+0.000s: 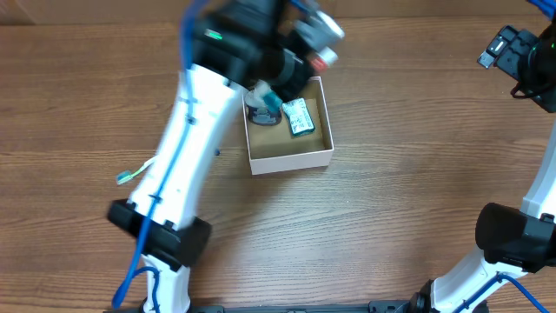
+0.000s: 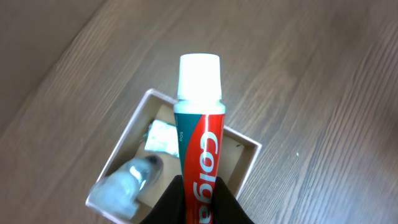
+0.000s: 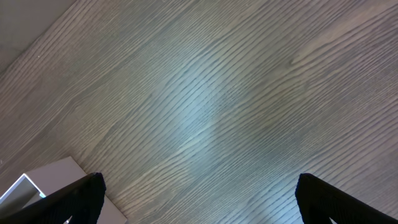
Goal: Pack container
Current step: 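Place the toothpaste tube into the box front and release, then move the left gripper to the blue razor and grasp it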
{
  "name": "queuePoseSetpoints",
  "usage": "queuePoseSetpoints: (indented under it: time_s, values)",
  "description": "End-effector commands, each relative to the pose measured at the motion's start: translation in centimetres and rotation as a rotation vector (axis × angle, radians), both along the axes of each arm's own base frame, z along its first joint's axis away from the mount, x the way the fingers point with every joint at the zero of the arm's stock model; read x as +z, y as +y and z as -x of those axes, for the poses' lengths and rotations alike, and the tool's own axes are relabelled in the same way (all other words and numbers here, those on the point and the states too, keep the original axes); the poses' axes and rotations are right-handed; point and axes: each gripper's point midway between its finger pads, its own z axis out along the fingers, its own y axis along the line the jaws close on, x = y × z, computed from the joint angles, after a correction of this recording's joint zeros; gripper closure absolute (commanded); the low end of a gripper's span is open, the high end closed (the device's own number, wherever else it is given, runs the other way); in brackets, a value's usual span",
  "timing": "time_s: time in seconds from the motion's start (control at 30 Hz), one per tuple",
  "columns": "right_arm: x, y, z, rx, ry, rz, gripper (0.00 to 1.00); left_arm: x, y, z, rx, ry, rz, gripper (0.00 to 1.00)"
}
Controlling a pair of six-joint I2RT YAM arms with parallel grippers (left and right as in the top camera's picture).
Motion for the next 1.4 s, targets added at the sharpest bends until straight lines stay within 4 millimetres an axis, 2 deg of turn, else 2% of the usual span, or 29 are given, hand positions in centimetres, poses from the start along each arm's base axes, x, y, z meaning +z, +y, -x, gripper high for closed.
queuePoseSetpoints:
  time_s: [0.0, 0.1, 0.2, 0.3, 0.37, 0.5, 0.53, 0.57, 0.67, 0.73, 0.8, 0.83, 0.9, 1.0, 1.07, 1.1, 1.17, 1.27, 1.37]
  values:
    - [1.4, 0.0, 0.3, -0.006, -0.04, 0.019, 0.0, -1.5, -1.1, 0.1, -0.02, -0.131, -0.236, 0.85]
    - [1.4, 0.0, 0.3, -0.006, -0.04, 0.019, 0.0, -4.7, -0.8, -0.6, -0.013, -0.08, -0.307, 0.86]
    - [1.4, 0.0, 0.3, -0.006, -0.04, 0.019, 0.0, -8.3, 0.7, -1.3, 0.005, 0.015, -0.36, 0.88]
    - [1.4, 0.0, 0.3, -0.006, -0.04, 0.019, 0.0, -10.9, 1.6, -1.4, -0.033, 0.114, -0.361, 0.83]
    - [1.4, 0.0, 0.3, -0.006, -0.04, 0.019, 0.0, -11.8, 1.4, -0.6, -0.105, 0.169, -0.333, 0.74]
    - [1.4, 0.0, 0.3, -0.006, -0.04, 0.019, 0.0, -13.2, 0.9, -0.2, -0.173, 0.234, -0.278, 0.69]
    - [1.4, 0.0, 0.3, -0.006, -0.04, 0.019, 0.0, -13.4, 0.8, -0.2, -0.177, 0.24, -0.276, 0.65]
    - [1.4, 0.0, 0.3, -0.006, -0.04, 0.019, 0.0, -13.6, 0.8, -0.2, -0.177, 0.243, -0.277, 0.6]
    - [1.4, 0.0, 0.3, -0.006, -0.04, 0.019, 0.0, -12.7, 0.4, 0.1, -0.142, 0.257, -0.238, 0.6]
    - [1.4, 0.0, 0.3, -0.006, -0.04, 0.019, 0.01, -9.9, -0.8, 1.7, -0.181, 0.245, -0.151, 0.58]
    - [1.4, 0.0, 0.3, -0.006, -0.04, 0.019, 0.0, -6.3, -0.4, 2.5, -0.138, 0.182, -0.13, 0.54]
    - [1.4, 0.0, 0.3, -0.006, -0.04, 0.019, 0.0, -5.0, 0.3, 2.8, -0.085, 0.168, -0.128, 0.53]
    - [1.4, 0.0, 0.3, -0.006, -0.04, 0.019, 0.0, -1.6, 3.8, 4.2, 0.103, 0.154, -0.144, 0.51]
    - [1.4, 0.0, 0.3, -0.006, -0.04, 0.019, 0.0, 0.6, 8.3, 5.4, 0.274, 0.149, -0.186, 0.46]
    - [1.4, 0.0, 0.3, -0.006, -0.04, 0.019, 0.0, 1.3, 11.3, 5.2, 0.4, 0.16, -0.178, 0.44]
    - [1.4, 0.0, 0.3, -0.006, -0.04, 0.019, 0.0, 1.1, 13.0, 4.9, 0.455, 0.175, -0.178, 0.44]
    - [1.4, 0.0, 0.3, -0.006, -0.04, 0.019, 0.0, 0.0, 15.0, 4.9, 0.509, 0.222, -0.196, 0.44]
    - [1.4, 0.0, 0.3, -0.006, -0.04, 0.019, 0.0, -4.1, 19.0, 5.1, 0.631, 0.355, -0.241, 0.44]
    - [1.4, 0.0, 0.3, -0.006, -0.04, 0.019, 0.0, -8.5, 21.7, 3.1, 0.718, 0.432, -0.159, 0.39]
